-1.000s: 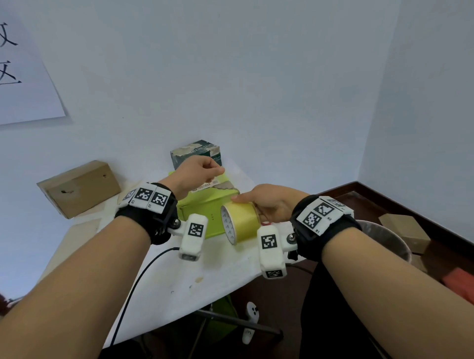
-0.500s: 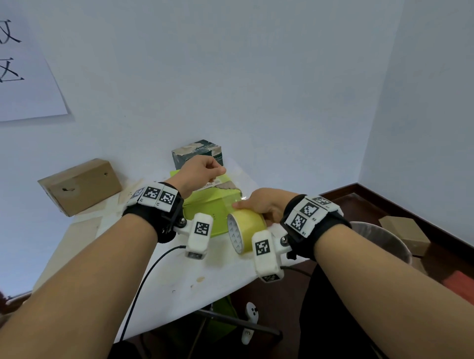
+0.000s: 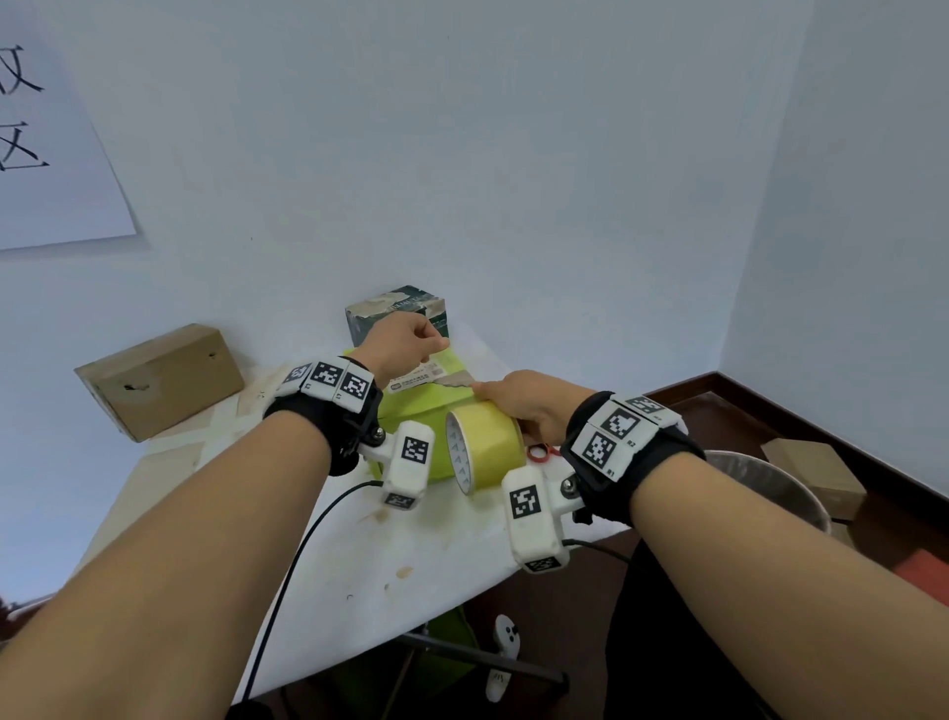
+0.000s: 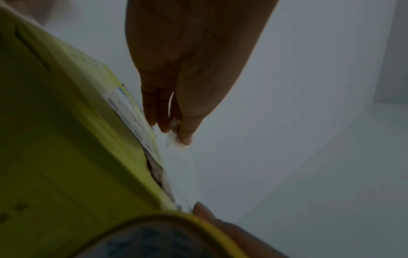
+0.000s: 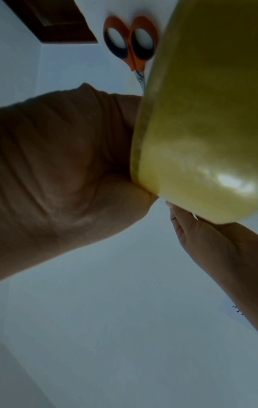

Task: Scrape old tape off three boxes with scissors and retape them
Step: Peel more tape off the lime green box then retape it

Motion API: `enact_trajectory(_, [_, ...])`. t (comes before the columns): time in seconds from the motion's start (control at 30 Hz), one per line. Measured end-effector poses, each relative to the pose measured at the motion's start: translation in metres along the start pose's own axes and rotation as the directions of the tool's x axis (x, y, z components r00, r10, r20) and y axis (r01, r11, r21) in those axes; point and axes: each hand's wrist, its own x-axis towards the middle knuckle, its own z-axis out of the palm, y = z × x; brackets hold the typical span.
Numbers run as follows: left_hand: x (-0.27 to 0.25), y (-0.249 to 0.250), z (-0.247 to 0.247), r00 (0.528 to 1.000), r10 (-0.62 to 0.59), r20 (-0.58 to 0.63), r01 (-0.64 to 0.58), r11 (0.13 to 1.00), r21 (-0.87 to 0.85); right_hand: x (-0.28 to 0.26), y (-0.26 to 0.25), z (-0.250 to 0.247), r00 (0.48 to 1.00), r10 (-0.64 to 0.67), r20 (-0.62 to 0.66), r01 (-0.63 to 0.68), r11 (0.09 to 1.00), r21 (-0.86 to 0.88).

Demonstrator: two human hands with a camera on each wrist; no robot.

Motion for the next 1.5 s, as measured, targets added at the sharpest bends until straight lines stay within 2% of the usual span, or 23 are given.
enact_trajectory(0.2, [0.004,-0.003,0.003,0.999,-0.006,0.049,0.002,0.997,0.081,-0.001,-0.002,-0.001,1.0,0.016,0.003,-0.016,0.996,-0.092])
enact_trajectory(1.1, [0.02,-0.02,0.009,0.991,-0.026,0.129,0.001,0.981,0.192,0.014,0.0,0.003,0.999,0.034,0.009,-0.032,0.986,-0.163])
enact_trajectory(1.37, [0.017,-0.015,0.011,0.984,0.057,0.172,-0.118,0.92,0.373,0.015,0.004,0.003,1.0,0.022,0.012,-0.018,0.977,-0.21])
enact_trajectory(1.5, [0.017,-0.016,0.01,0.976,0.031,0.214,-0.12,0.902,0.414,0.018,0.005,0.003,1.0,0.004,0.027,0.002,0.975,-0.222])
